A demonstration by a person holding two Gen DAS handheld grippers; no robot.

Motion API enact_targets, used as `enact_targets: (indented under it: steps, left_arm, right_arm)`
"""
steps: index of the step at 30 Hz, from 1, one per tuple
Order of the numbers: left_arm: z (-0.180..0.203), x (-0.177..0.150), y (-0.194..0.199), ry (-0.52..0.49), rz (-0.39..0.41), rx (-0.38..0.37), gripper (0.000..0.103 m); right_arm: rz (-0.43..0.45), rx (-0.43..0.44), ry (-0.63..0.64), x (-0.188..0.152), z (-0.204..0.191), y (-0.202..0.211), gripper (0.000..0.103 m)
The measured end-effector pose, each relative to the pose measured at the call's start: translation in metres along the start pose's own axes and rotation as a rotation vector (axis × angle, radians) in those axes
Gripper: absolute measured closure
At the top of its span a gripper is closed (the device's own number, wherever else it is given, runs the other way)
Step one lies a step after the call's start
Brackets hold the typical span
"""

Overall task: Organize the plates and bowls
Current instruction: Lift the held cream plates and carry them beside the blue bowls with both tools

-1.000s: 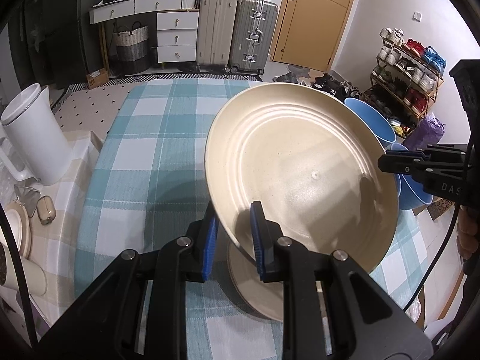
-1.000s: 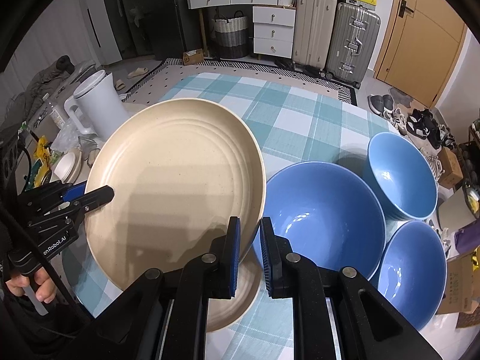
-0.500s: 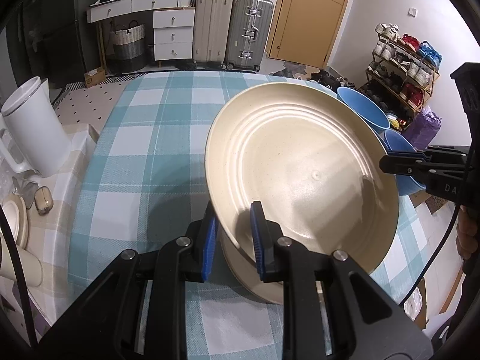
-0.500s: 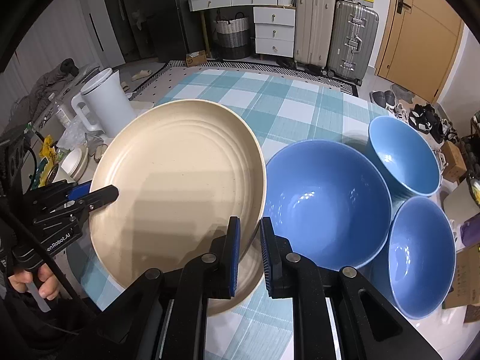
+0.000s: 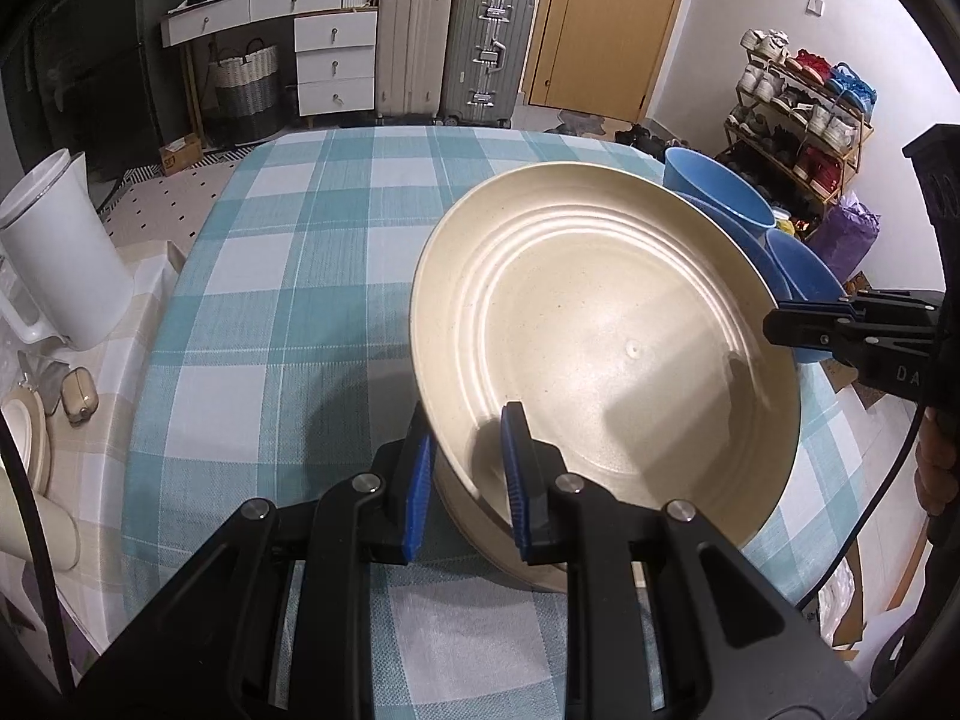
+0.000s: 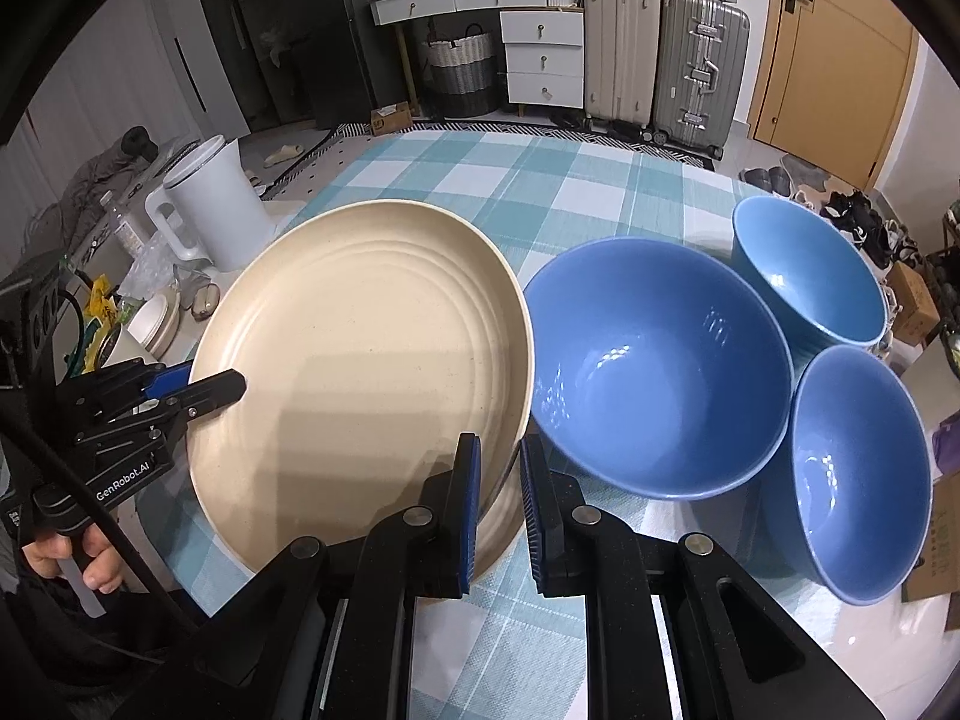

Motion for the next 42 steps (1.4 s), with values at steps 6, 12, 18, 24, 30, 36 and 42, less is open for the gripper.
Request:
enact_targets:
  steps: [6, 12, 18, 24, 30, 36, 42]
  left_arm:
    - [-0.006, -0.011, -0.011, 0.012, -0.02, 0.001, 0.085]
    - [-0.008, -0.018, -0.021, 0.014, -0.031, 0.0, 0.085]
    - [-0.008, -0.023, -0.029, -0.001, -0.036, 0.022, 0.084]
    - [-0.01, -0.027, -0.035, -0.001, -0.038, 0.027, 0.084]
    - [-0.013, -0.032, -0.044, -0.005, -0.044, 0.043, 0.084]
    - [-0.016, -0.036, -0.052, 0.008, -0.055, 0.033, 0.084]
    - [-0.017, -0.039, -0.058, 0.01, -0.062, 0.024, 0.084]
  right_arm:
    - [-0.007, 0.01, 0.0, -0.007, -0.004, -0.006, 0.089]
    - [-0.013, 0.012, -0.005, -0.015, -0.004, -0.01, 0.089]
    - [-0.027, 0.013, -0.01, -0.025, -0.006, -0.015, 0.089]
    - [-0.04, 0.015, -0.016, -0.029, -0.005, -0.02, 0.089]
    - [-0.061, 0.014, -0.02, -0.034, -0.007, -0.029, 0.089]
    - [-0.07, 0.009, -0.025, -0.036, -0.007, -0.033, 0.089]
    - [-0.08, 0.007, -0.029, -0.038, -0.006, -0.038, 0.089]
Point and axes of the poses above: each gripper's, at about its wrist camera, not at the fingertips, and y roughly against the way its jaws point, z to its right, x to its top, the point moved 10 cm from there along -y, roughly the way its jaws point, and after that the axes turned 5 degrees about -x, right-handed, at the moved point
